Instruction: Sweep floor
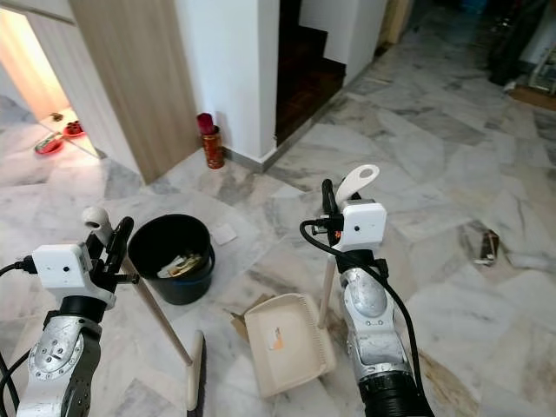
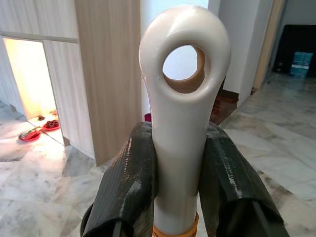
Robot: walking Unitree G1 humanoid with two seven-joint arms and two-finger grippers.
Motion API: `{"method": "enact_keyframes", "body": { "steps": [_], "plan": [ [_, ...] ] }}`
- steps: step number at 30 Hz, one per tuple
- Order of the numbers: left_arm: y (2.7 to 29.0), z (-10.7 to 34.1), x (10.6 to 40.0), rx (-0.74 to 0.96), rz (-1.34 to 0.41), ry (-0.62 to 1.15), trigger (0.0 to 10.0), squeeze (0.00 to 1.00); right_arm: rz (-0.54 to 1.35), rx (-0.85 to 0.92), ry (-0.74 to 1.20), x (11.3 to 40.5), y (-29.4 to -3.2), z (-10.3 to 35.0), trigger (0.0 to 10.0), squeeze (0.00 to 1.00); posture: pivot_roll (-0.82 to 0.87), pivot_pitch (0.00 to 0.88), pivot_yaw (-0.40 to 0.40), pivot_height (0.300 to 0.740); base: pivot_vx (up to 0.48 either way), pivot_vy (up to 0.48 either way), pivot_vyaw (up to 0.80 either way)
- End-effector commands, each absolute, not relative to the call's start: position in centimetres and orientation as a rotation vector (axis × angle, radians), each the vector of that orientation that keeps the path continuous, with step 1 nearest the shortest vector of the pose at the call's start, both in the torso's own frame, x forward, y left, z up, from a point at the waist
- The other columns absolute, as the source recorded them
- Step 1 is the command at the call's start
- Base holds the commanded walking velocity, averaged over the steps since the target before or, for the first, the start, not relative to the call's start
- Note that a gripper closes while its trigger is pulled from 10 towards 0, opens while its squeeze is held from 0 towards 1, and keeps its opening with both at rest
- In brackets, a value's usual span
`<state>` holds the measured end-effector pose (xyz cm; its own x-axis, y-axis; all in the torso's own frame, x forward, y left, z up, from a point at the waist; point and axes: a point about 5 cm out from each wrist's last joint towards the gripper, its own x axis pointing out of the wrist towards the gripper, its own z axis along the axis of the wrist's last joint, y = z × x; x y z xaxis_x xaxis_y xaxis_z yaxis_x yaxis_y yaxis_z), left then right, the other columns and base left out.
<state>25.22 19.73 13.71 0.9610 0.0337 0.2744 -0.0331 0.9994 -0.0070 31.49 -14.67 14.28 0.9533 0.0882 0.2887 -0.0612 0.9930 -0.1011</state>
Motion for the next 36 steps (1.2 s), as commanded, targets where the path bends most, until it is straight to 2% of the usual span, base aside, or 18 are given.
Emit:
{"method": "enact_keyframes", "body": {
  "steps": [1,5,12,18,22,28,36],
  "plan": [
    [19.81,14.18,25.35,0.024,0.033,-0.290,10.0,0.00,0.073,-0.082,-0.339,31.70,-14.61,15.39,10.0,0.00,0.11,0.083,-0.005,0.740,0.000,0.000,-0.65],
    [19.93,14.19,25.34,0.026,0.034,-0.290,10.0,0.00,0.076,-0.084,-0.349,31.69,-14.53,15.50,10.0,0.00,0.11,0.083,-0.005,0.740,0.000,0.000,-0.72],
    [19.92,14.14,25.23,0.022,0.036,-0.288,10.0,0.00,0.079,-0.075,-0.341,31.78,-14.32,15.50,10.0,0.00,0.12,0.088,-0.008,0.740,0.246,0.000,0.00],
    [19.86,14.10,25.29,0.025,0.031,-0.287,10.0,0.00,0.084,-0.080,-0.353,31.74,-14.30,15.55,10.0,0.00,0.12,0.085,-0.006,0.740,0.246,0.000,-0.68],
    [19.83,14.16,25.37,0.021,0.029,-0.289,10.0,0.00,0.085,-0.070,-0.345,31.78,-14.26,15.57,10.0,0.00,0.12,0.082,-0.006,0.740,0.246,0.000,0.00],
    [19.80,14.12,25.33,0.023,0.027,-0.288,10.0,0.00,0.085,-0.073,-0.353,31.87,-14.28,15.68,10.0,0.00,0.12,0.072,-0.005,0.740,0.248,0.000,-0.78],
    [19.74,14.13,25.28,0.019,0.022,-0.290,10.0,0.00,0.081,-0.084,-0.368,31.80,-14.32,15.85,10.0,0.00,0.12,0.063,-0.005,0.740,0.247,0.000,0.00]
  ]
}}
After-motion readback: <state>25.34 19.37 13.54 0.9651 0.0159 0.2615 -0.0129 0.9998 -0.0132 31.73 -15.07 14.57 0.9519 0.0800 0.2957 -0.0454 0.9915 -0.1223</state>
